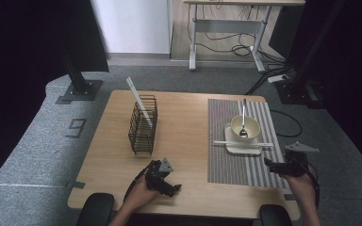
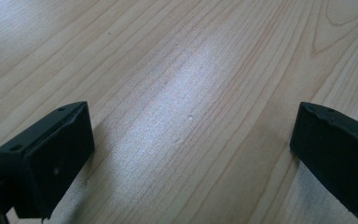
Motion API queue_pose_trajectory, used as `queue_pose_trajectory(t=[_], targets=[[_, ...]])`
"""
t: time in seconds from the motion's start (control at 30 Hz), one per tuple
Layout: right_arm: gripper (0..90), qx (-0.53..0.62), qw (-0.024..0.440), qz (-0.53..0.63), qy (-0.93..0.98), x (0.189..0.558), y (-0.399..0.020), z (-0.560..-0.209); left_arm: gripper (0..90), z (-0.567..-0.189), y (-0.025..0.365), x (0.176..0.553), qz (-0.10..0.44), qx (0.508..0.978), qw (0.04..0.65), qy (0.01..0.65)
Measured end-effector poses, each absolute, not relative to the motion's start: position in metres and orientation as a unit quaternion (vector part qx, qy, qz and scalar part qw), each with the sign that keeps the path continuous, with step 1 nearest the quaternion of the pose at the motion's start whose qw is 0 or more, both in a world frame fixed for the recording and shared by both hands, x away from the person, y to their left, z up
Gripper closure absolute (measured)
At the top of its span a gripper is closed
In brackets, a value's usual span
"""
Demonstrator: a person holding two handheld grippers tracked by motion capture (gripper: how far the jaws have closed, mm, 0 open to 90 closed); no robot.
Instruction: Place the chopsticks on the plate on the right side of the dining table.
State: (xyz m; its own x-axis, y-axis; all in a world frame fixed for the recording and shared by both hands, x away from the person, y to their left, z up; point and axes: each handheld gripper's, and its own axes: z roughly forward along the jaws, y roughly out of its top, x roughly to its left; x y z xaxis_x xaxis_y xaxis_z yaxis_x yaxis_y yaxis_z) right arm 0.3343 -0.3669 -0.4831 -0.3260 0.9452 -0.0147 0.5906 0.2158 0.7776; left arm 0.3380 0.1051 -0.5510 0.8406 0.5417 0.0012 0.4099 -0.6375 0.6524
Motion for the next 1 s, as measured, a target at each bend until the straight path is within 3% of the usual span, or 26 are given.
queue_pose_trajectory(t=[0.4, 0.77, 1.0], targets=[[4.3, 0.495, 0.232, 0.356, 0.758, 0.305, -0.321, -0.465, 0.0, -0.551, 0.105, 0.338, 0.099, 0.899, 0.334, 0.266], [1.7, 0.446, 0.206, 0.357, 0.795, 0.335, -0.268, -0.490, 0.0, -0.551, 0.105, 0.338, 0.099, 0.899, 0.334, 0.265], [0.0, 0.418, 0.180, 0.345, 0.820, 0.357, -0.238, -0.527, 0.0, -0.551, 0.105, 0.338, 0.099, 0.899, 0.334, 0.266]])
